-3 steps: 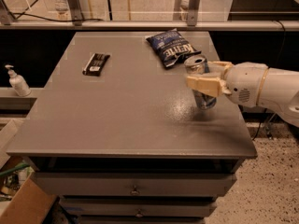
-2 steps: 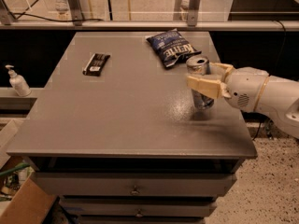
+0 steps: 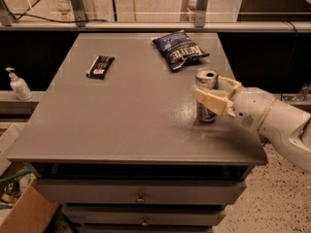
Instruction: Place redbull can upright
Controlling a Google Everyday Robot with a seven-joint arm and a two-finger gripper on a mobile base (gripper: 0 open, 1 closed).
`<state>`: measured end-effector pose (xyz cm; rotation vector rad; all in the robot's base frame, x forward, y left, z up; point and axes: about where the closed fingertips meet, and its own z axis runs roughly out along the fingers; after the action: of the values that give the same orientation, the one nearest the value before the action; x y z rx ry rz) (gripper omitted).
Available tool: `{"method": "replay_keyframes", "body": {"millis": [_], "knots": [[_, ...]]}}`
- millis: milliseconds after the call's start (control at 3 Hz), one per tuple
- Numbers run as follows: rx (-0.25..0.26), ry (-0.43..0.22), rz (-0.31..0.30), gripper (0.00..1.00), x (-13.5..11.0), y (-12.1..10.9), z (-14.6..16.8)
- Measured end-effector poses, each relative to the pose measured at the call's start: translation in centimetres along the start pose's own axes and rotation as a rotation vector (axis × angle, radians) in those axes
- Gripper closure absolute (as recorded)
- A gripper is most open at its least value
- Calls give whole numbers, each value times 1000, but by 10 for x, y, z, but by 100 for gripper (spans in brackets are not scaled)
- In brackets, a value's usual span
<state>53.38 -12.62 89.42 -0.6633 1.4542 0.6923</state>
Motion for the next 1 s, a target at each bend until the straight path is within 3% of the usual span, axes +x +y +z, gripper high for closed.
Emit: {"method": "replay_keyframes", "body": {"millis": [333,1000], "knots": [[11,-20,0,100,3,-1,0],[19,-22,1,59,8,0,-1]]}}
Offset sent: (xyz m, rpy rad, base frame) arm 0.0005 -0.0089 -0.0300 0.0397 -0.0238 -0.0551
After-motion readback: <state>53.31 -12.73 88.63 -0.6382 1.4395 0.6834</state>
